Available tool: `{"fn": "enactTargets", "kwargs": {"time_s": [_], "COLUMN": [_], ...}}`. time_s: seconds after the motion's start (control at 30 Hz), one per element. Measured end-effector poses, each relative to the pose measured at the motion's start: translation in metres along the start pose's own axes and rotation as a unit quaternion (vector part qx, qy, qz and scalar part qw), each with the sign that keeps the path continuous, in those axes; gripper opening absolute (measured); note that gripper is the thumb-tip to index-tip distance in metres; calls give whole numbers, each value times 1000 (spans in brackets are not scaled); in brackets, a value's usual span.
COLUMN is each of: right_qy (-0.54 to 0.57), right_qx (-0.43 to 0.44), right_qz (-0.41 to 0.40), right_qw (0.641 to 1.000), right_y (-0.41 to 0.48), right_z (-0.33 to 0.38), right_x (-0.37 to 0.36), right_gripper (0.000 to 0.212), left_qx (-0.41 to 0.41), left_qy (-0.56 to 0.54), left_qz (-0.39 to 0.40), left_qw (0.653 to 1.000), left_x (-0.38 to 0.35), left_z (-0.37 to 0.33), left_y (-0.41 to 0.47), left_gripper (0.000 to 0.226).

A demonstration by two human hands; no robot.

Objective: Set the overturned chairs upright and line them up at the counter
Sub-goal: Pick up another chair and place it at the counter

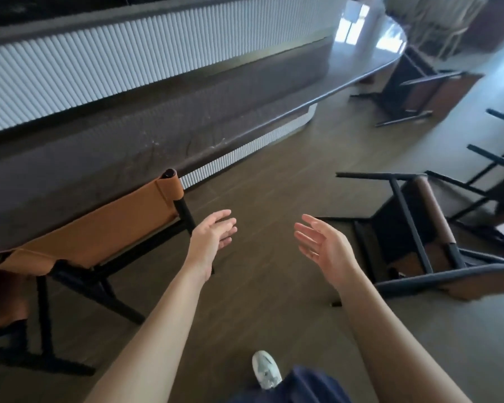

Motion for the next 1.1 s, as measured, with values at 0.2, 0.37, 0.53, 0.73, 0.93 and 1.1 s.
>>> {"fn": "enactTargets", "kwargs": {"time_s": [0.2,0.37,0.53,0.73,0.93,1.1], "right_qy": [69,117,169,216,232,245], "right_qx": [8,6,16,19,9,7], "right_qz": [-96,-186,-273,-332,-363,-377], "right_qw": [993,976,947,918,903,893], "right_y": [-61,-113,-159,-206,-253,-274], "right_z": [-34,-65,-88,-110,-126,-133], "right_x": [53,115,186,285,400,475], "right_gripper": [25,25,23,25,24,25], "left_qx": [9,46,72,85,114,97], "left_qy": [41,74,106,131,120,144], "left_qz": [116,194,263,336,368,396], "left_qw": [992,977,956,929,915,902], "left_x": [-49,-109,-186,-296,-407,-476], "left_z": [9,38,72,118,178,210], "left_y": [-28,-57,-83,-127,-193,-228], "left_gripper": [25,27,27,27,28,29]}}
Point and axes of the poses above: each hand's wrist, its own y-axis towards the middle knuckle, its own x-axis out of the back of the hand, z = x × y, the point moved 3 cm from there along y, towards the middle knuckle, and after that the axes turned 12 degrees about -y, right-handed, at the moved point
